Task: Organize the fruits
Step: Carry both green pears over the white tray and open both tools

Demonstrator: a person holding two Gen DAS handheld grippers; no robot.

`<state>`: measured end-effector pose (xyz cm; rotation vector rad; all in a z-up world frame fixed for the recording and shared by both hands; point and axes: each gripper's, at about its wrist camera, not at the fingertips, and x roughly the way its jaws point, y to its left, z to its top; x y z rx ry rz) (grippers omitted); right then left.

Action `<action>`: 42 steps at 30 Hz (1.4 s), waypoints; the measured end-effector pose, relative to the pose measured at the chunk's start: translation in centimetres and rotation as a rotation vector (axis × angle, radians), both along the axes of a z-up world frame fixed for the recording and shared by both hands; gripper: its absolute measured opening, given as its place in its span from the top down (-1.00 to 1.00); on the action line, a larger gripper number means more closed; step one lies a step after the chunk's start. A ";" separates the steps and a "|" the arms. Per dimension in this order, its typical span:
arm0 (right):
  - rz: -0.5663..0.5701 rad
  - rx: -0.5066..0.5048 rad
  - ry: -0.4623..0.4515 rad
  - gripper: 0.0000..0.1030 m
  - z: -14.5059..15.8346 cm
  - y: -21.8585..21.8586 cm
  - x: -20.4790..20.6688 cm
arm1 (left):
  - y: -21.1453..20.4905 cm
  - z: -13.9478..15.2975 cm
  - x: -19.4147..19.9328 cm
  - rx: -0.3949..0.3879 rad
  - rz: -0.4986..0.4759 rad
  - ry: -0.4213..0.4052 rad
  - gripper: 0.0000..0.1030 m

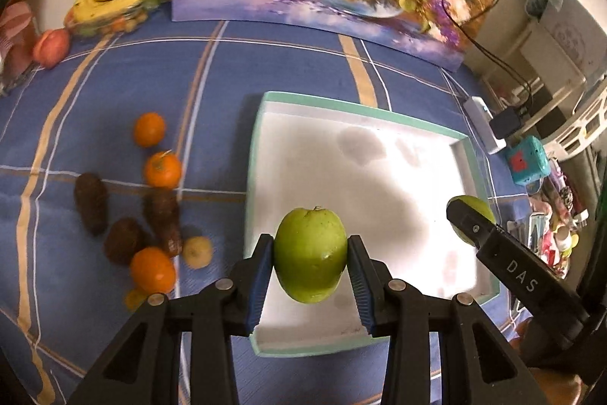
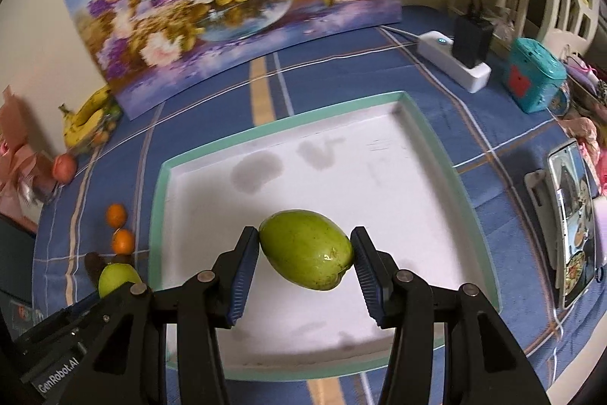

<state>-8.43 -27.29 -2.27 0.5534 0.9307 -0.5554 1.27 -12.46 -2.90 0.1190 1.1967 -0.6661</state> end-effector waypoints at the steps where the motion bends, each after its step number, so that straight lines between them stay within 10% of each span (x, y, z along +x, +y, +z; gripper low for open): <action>1: -0.005 0.003 0.007 0.00 -0.2 -0.3 0.0 | -0.5 -0.2 0.1 0.006 -0.006 -0.001 0.20; 26: -0.022 0.024 0.149 -0.01 -5.4 -4.0 1.7 | -5.2 -5.0 1.2 0.092 -0.052 0.054 0.19; 42: -0.016 -0.042 0.098 -0.01 -2.0 -3.3 1.6 | -5.0 -1.7 1.4 0.057 -0.047 0.029 0.17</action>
